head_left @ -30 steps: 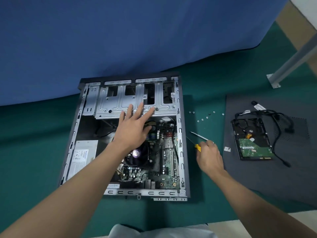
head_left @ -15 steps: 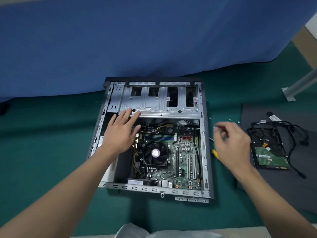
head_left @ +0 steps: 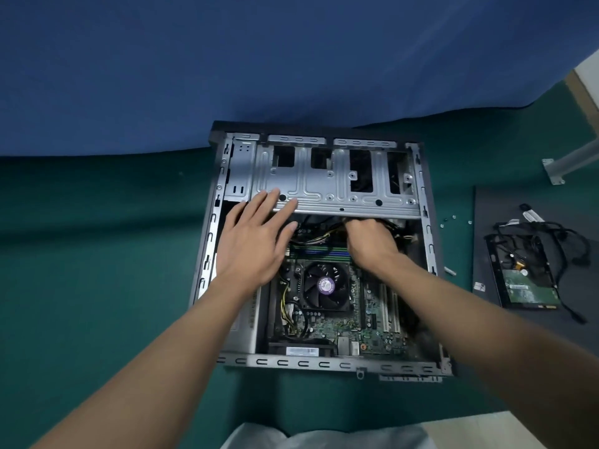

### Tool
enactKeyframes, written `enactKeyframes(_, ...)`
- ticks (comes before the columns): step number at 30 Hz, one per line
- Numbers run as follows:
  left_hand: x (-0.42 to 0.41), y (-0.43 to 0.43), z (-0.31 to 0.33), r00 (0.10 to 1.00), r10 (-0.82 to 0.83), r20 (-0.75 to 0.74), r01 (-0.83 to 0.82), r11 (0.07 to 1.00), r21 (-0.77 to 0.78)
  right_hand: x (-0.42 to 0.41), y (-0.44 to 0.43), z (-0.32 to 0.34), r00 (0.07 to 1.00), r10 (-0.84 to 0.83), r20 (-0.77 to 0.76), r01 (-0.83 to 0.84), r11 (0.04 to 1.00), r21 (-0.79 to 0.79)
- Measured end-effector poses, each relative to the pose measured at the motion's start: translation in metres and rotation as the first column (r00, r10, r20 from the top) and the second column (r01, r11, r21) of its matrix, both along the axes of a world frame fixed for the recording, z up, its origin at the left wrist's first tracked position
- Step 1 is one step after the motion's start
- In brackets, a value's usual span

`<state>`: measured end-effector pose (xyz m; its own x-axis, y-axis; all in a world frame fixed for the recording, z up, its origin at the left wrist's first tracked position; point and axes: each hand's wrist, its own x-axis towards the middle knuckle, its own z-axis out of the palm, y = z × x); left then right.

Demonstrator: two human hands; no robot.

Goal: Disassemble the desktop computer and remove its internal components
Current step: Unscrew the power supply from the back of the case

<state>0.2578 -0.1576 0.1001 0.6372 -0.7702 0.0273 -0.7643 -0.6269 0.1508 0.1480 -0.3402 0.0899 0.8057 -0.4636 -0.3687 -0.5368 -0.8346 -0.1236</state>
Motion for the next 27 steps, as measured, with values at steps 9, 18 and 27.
enactKeyframes(9, 0.001, -0.002, -0.006, 0.999, 0.024, 0.032, -0.023, 0.999, -0.024, 0.02, -0.009, -0.023, 0.996, -0.061, -0.065, 0.066, 0.995, 0.073)
enactKeyframes(18, 0.0, -0.002, -0.008, 0.998, 0.039, 0.053, -0.038, 0.999, -0.015, 0.026, -0.017, -0.026, 0.992, 0.103, -0.066, -0.101, 0.994, 0.034)
enactKeyframes(27, -0.002, -0.002, -0.008, 0.998, 0.061, 0.029, -0.061, 0.998, -0.023, 0.013, -0.035, -0.04, 0.928, 0.348, -0.13, -0.334, 0.935, 0.119)
